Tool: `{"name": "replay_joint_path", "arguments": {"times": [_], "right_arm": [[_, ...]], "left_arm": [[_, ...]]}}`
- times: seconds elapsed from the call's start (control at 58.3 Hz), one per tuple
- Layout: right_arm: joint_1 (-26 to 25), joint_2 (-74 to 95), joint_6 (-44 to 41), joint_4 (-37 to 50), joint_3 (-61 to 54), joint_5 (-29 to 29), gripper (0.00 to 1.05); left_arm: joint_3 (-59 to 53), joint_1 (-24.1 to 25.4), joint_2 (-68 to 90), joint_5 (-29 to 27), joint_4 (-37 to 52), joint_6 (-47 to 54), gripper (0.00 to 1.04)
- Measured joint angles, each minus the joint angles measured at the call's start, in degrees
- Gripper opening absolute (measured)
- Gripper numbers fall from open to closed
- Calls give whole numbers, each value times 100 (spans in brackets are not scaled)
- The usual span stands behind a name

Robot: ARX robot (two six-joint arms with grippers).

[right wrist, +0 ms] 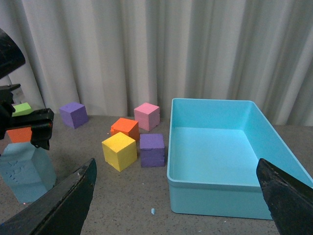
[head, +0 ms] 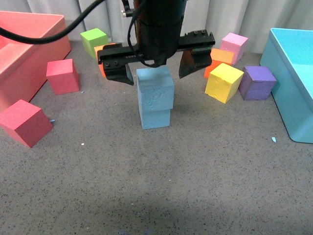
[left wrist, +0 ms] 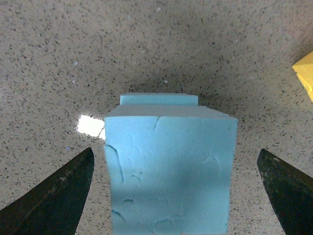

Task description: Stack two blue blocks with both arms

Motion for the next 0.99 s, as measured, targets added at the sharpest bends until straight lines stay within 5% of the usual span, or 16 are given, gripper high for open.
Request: {"name": "replay_joint_path", "arguments": {"times": [0.189,0.291,0.497,0.549,0.737,0.994], "right_arm": [[0,0,0,0,0,0,95],[0,0,0,0,0,-2,95],[0,0,0,0,0,9,95],[0,0,0,0,0,7,95],[0,0,0,0,0,-2,95],[0,0,0,0,0,0,95]], "left_arm": [[-457,118,-485,-313,649,317,96],[-2396,291,-1174,-1027,3674,1821,78],[-5661,914,-2376,-560,9186,3648,44],[-6109,1080,-2774,-439,9809,3766,35],[-7471,1543,-3598,-13,10452,3928,3],[-8612,2028,-4787,494,10327,3993,4]]}}
